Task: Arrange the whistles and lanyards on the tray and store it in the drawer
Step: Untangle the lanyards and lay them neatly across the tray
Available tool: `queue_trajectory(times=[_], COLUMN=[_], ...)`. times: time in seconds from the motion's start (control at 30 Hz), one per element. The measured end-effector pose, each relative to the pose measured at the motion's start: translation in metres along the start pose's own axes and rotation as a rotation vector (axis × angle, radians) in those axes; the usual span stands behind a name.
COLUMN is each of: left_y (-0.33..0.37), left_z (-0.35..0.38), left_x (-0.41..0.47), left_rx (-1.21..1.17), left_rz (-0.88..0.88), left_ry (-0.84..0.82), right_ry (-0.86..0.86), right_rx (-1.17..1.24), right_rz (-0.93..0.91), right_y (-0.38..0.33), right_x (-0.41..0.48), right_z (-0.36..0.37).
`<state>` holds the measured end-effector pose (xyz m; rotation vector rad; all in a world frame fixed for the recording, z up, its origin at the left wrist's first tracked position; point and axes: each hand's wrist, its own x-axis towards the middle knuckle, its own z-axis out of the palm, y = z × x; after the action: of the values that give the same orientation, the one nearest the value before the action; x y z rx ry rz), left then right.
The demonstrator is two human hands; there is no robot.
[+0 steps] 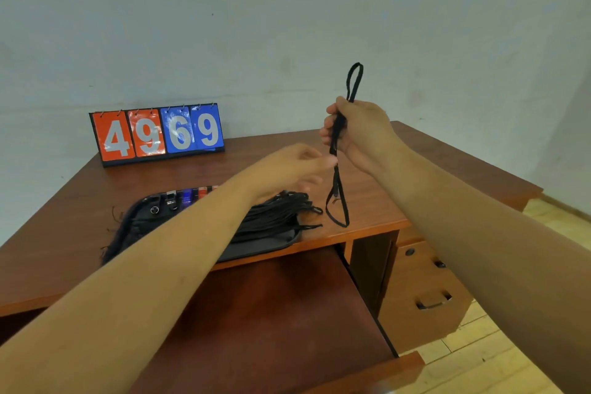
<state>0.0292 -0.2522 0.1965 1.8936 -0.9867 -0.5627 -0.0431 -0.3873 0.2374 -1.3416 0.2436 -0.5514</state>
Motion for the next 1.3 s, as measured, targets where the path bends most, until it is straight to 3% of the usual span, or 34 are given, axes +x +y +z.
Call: queue_trajectory(times=[0.2,0.37,0.47,0.53,0.6,0.63,0.73,0.8,0.97,1.13,1.3], left_y=[-0.006,-0.006,-0.006,-0.003,0.001,0.003,0.005,0.007,0.022,0.007,-0.010], left_z=[0.016,0.009,0.000,-0.004,-0.009,-0.011,-0.017,-0.023,-0.038,-0.065,-0.077], left_x=[0.001,-0.004,-0.007,-0.011,-0.013,-0.013,-0.011,-0.011,-0.024,-0.036,-0.045], left_rx=[0.090,-0.032,-0.039,-0.027,0.023,0.049,0.092,0.161,0.310,0.475,0.602], left_rz=[0.037,0.068,0.054,0.035,0.046,0.053,0.061,0.080,0.152,0.091,0.043], left_ry=[-0.059,-0.030,0.027,0.039,0.034,0.033,0.046,0.056,0.058,0.046,0.121], right_ry=[0.041,0.234,0.139,0.136,0.167,0.093,-0.407,-0.565,-0.575,-0.604,-0.488], right_rx=[0.131,-0.496,-0.788,-0.992,-0.930,-0.824,-0.454,-0.449,-0.460,-0.576,-0.840], right_rz=[0.055,-0.020,0.155,0.175,0.018,-0.057,-0.045,-0.035,-0.057,-0.043,-0.040], right_y=[0.001,0.012,0.025,0.035,0.039,0.039,0.043,0.050,0.061,0.060,0.060], right_x=[-0.003,0.009,0.005,0.005,0.005,0.005,0.005,0.003,-0.002,-0.009,-0.007], right_z=[0.005,-0.015,-0.034,-0.043,-0.046,-0.047,-0.042,-0.035,-0.020,-0.020,-0.030])
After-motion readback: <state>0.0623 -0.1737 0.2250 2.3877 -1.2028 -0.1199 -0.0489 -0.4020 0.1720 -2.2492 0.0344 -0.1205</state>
